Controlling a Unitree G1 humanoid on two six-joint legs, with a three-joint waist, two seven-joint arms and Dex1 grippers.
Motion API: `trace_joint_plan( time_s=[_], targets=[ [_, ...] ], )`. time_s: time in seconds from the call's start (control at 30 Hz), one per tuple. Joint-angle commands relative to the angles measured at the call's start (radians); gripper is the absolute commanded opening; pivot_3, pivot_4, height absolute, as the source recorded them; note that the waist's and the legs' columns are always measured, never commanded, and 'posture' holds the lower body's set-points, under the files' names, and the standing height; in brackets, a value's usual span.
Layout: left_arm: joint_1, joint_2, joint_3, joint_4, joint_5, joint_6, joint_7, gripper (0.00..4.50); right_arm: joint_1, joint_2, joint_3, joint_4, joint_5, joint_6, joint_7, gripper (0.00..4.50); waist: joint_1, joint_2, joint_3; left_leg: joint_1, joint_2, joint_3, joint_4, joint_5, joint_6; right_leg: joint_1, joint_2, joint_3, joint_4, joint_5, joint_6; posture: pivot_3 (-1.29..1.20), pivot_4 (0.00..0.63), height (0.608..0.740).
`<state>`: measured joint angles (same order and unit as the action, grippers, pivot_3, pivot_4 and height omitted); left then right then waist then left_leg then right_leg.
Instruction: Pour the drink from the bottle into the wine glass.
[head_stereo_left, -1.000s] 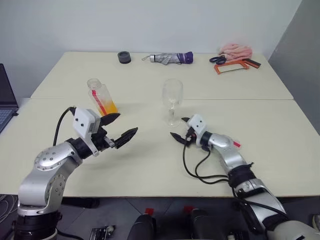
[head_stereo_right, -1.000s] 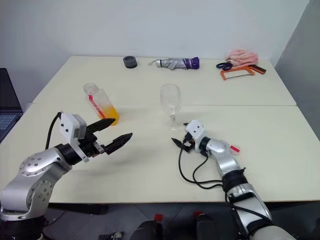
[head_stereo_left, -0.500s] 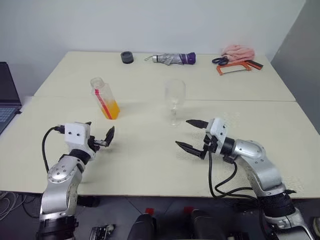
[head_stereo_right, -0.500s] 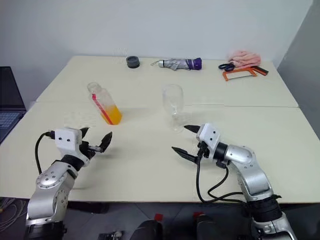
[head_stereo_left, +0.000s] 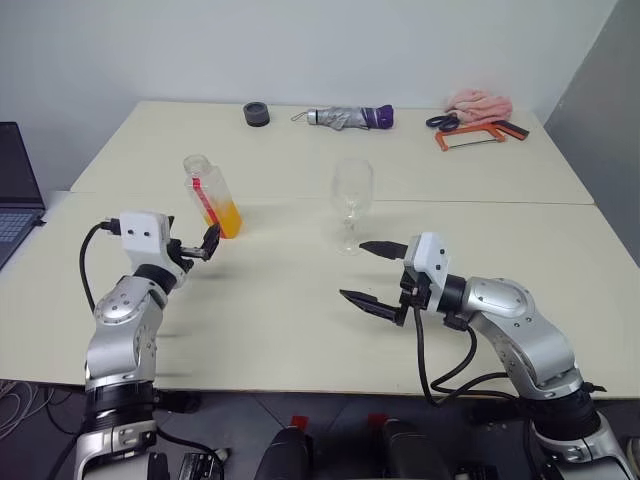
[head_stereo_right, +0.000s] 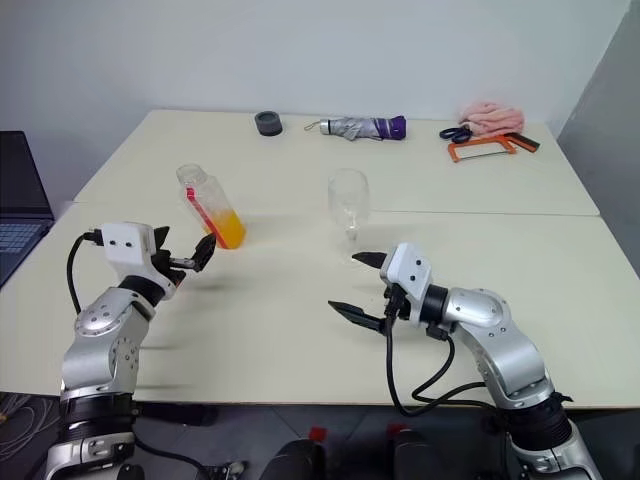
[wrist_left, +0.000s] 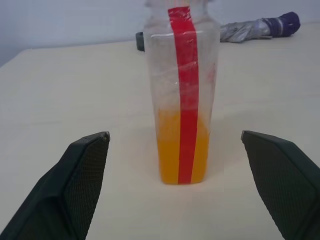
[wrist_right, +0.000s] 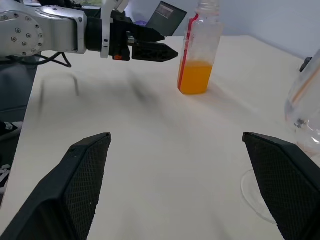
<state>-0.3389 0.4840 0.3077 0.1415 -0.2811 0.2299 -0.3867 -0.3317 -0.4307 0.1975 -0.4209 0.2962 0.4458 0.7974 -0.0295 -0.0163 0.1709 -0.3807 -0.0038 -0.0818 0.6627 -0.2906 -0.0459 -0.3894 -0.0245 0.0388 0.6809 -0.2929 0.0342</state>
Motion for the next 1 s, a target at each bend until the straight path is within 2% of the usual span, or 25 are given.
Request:
trace_joint_plan(
  time_s=[0.03,1.0],
  targets=[
    [-0.041,0.031,-0.003,0.024,0.017,-0.032,-0.016,4.50,-0.018,-0.010,0.001,-0.056,0.018,0.010,0.001,4.49,0.000,0.000,0.000,0.000,0.000,0.000,0.000,0.000,0.000,0.000,0.000,0.000,0.000,0.000,0.000,0.00,0.150,0.740],
    [-0.394,0.072,-0.079,0.483,0.105,-0.176,-0.089,4.50,-0.094,0.002,0.000,-0.046,0.050,0.027,-0.003,4.49,-0.001,0.000,0.000,-0.001,-0.002,0.000,0.000,0.000,-0.001,-0.001,0.000,-0.001,0.000,0.000,0.000,0.00,0.150,0.740]
  ],
)
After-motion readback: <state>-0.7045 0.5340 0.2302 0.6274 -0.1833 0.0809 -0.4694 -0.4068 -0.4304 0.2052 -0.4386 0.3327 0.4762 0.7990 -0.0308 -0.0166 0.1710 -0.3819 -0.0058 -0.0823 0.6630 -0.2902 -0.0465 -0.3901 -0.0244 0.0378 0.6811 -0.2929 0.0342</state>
